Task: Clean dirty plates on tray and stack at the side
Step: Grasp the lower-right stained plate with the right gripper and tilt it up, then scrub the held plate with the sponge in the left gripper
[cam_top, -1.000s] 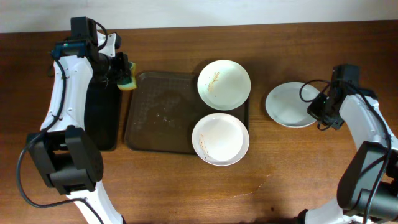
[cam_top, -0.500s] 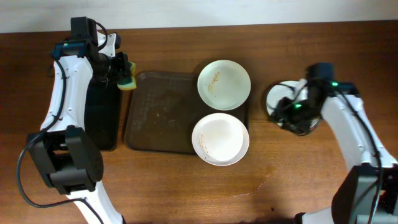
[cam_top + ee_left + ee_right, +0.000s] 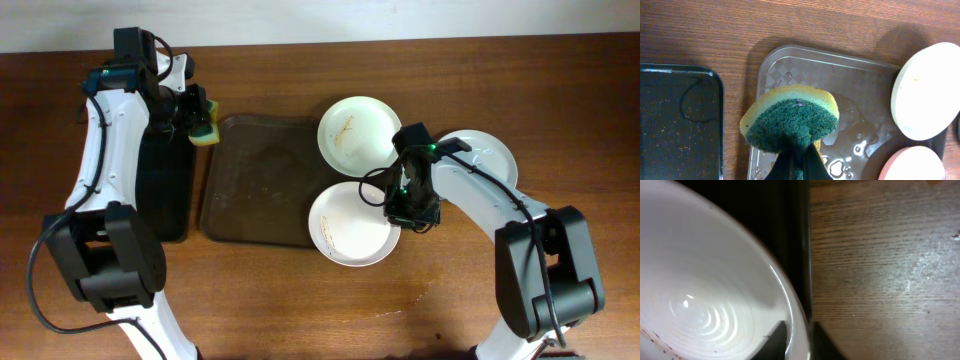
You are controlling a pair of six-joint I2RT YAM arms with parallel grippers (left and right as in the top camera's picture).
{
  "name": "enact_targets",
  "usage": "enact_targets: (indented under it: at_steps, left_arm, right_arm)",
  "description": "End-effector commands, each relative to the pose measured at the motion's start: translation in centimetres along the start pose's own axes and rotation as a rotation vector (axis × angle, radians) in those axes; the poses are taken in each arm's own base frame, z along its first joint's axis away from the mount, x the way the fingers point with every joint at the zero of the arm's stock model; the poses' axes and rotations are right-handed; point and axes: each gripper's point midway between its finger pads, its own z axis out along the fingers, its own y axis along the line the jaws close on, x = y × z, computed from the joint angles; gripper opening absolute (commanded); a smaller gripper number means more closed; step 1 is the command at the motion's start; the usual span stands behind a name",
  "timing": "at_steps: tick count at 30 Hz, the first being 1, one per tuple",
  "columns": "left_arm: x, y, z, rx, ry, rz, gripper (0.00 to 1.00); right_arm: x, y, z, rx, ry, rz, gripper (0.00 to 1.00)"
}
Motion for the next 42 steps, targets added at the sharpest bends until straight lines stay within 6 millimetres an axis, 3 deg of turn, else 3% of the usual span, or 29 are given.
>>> enact_targets:
  at_steps: [1, 5, 9, 10, 13, 17, 19, 22, 24, 26, 33, 37, 42]
  left_arm:
    - [-0.6, -0.5, -0.6, 0.013, -0.021, 0.003, 0.01]
    - [-0.6, -0.5, -0.6, 0.013, -0.021, 0.002, 0.01]
    - [-0.6, -0.5, -0.6, 0.013, -0.021, 0.003, 0.01]
    - [-0.6, -0.5, -0.6, 0.013, -0.021, 0.002, 0.01]
    - [-0.6, -0.5, -0.6, 0.013, -0.021, 0.003, 0.01]
    - [-0.6, -0.5, -0.6, 0.013, -0.021, 0.003, 0.01]
    - [-0.6, -0.5, -0.6, 0.013, -0.02, 0.002, 0.01]
    - [-0.3, -0.7, -0.6, 0.014, -0.009, 0.002, 0.01]
    - [0.0, -1.1, -0.4, 0.017, 0.002, 0.009, 0.01]
    - [0.5, -2.2, -0.1, 0.025, 0.022, 0.026, 0.01]
    - [5.1, -5.9, 2.5, 0.045, 0.173, 0.08, 0.01]
    - [7.6, -6.8, 4.0, 0.043, 0.242, 0.101, 0.01]
    - [11.4, -7.0, 6.2, -0.012, 0.337, 0.141, 0.01]
  right_arm:
    - [-0.1, -0.2, -0.1, 0.016, -0.008, -0.011, 0.04]
    - [-0.3, 1.0, -2.2, 0.012, -0.016, -0.041, 0.04]
    - [-1.5, 7.0, -3.2, -0.062, -0.148, -0.102, 0.04]
    - [-2.4, 8.8, -2.9, -0.067, -0.22, -0.05, 0.04]
    - [-3.8, 11.3, -1.6, -0.026, -0.381, 0.068, 0.04]
    - [-2.7, 13.1, 1.9, 0.0, -0.362, 0.064, 0.04]
    - [-3.2, 12.7, 2.3, -0.001, -0.355, 0.081, 0.44]
    - [-4.5, 12.6, 2.0, -0.08, -0.315, 0.067, 0.56]
    - [-5.6, 13.0, 1.5, -0.155, -0.303, 0.007, 0.53]
    - [-6.2, 13.3, 1.1, -0.191, -0.308, -0.02, 0.41]
    - [-5.3, 13.9, 2.0, -0.179, -0.287, -0.051, 0.32]
    - [-5.1, 13.6, 3.6, -0.166, -0.253, -0.038, 0.07]
    - [-6.1, 14.6, 3.4, -0.207, -0.293, -0.039, 0.04]
